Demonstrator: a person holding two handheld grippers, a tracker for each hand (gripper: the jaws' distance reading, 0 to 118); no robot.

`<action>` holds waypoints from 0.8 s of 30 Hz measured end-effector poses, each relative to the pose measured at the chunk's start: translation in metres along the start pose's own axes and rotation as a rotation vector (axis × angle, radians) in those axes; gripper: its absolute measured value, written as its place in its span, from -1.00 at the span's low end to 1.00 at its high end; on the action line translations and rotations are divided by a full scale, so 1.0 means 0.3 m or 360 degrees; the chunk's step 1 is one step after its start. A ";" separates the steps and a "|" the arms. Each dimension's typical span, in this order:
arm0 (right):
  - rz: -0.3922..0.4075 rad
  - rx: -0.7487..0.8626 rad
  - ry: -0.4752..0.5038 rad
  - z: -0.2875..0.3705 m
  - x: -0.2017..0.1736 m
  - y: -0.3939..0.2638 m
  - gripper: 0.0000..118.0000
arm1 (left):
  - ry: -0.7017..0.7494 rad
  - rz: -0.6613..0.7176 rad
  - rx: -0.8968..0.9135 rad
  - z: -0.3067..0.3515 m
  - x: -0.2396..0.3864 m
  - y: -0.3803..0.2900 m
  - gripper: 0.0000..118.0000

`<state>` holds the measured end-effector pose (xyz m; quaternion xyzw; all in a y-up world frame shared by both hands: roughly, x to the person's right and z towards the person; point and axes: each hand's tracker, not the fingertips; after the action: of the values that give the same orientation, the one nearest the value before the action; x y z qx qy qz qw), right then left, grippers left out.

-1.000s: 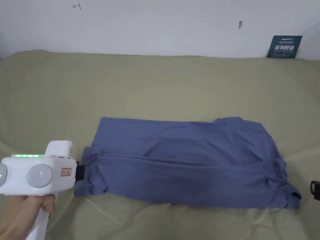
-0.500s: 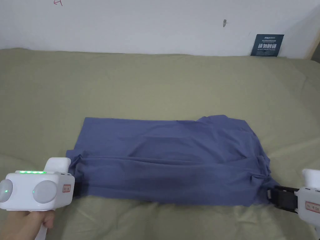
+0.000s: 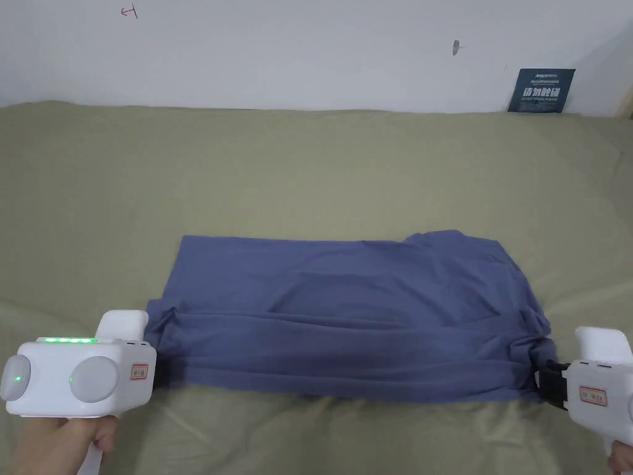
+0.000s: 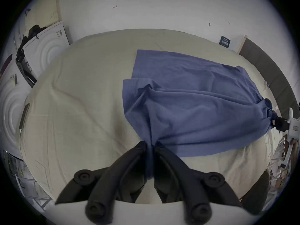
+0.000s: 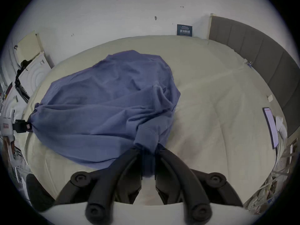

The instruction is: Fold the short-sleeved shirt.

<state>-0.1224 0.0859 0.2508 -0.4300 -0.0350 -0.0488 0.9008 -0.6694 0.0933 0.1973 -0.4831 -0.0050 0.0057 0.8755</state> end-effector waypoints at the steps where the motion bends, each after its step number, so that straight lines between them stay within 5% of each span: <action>1: -0.0013 0.0009 0.0013 0.020 0.010 -0.002 -0.78 | 0.0004 -0.0002 0.0003 0.014 0.000 -0.005 -0.84; 21: 0.0036 -0.0118 0.0058 0.313 0.012 -0.413 -0.78 | -0.0060 0.0040 -0.0058 0.262 -0.097 -0.404 -0.85; 22: 0.0036 -0.0120 0.0057 0.312 0.011 -0.410 -0.71 | -0.0065 0.0042 -0.0060 0.255 -0.102 -0.400 -0.84; 23: 0.0033 -0.0126 0.0042 0.313 0.011 -0.402 -0.27 | -0.0078 0.0034 -0.0057 0.257 -0.101 -0.399 -0.60; 24: 0.0028 -0.0126 0.0023 0.320 0.018 -0.387 0.39 | -0.0116 0.0015 -0.0041 0.261 -0.104 -0.391 0.05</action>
<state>-0.1328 0.0877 0.4011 -0.4654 -0.0228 -0.0452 0.8836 -0.7011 0.0965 0.3381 -0.4939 -0.0347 0.0273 0.8684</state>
